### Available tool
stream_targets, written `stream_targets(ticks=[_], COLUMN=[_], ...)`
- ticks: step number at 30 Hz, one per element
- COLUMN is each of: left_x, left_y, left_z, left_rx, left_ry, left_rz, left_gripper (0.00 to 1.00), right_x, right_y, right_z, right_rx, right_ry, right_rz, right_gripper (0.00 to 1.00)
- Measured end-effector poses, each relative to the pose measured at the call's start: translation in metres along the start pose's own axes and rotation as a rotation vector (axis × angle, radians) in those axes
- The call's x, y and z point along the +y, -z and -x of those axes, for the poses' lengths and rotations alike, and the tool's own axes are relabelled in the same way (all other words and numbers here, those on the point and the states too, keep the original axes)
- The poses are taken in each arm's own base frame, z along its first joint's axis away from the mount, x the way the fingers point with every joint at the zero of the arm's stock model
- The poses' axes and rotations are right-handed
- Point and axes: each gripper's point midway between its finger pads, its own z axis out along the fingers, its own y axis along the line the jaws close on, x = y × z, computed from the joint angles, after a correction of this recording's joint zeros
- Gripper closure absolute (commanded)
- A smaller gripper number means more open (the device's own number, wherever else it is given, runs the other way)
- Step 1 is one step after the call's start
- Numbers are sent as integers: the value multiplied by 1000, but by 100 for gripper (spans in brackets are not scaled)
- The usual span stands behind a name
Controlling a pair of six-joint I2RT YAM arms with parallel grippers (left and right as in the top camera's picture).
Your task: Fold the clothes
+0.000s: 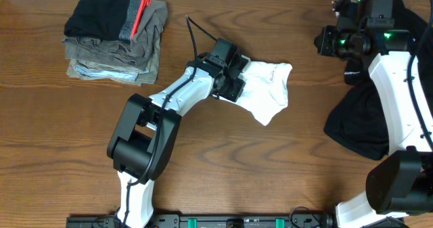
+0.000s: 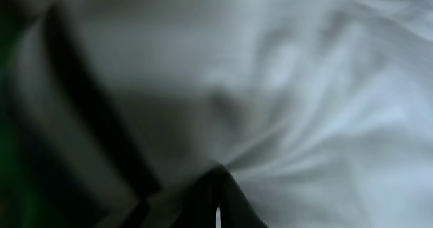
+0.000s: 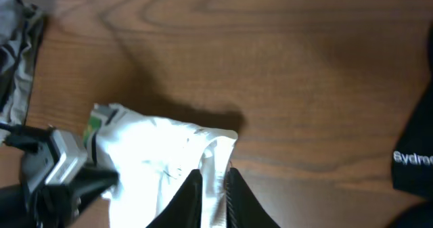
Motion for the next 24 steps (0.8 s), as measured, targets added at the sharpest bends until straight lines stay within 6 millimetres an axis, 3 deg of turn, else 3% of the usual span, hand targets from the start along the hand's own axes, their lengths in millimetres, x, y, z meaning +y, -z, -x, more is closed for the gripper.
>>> stream_targets(ticks=[7, 11, 18, 21, 24], left_x=[62, 93, 134, 140, 127], left_y=[10, 20, 44, 43, 46], left_z=[24, 39, 76, 65, 54], left_rx=[-93, -150, -296, -237, -175], left_ry=[-52, -91, -156, -194, -243], left_rz=[300, 388, 495, 508, 494], left_gripper=[92, 85, 83, 57, 40], right_x=[-7, -8, -9, -9, -9], right_y=[0, 0, 0, 0, 0], right_z=[-15, -15, -15, -15, -14], right_rx=[60, 59, 57, 57, 55], right_ry=[-3, 3, 4, 4, 6], right_rz=[-34, -41, -45, -47, -47], right_gripper=[92, 90, 90, 87, 82])
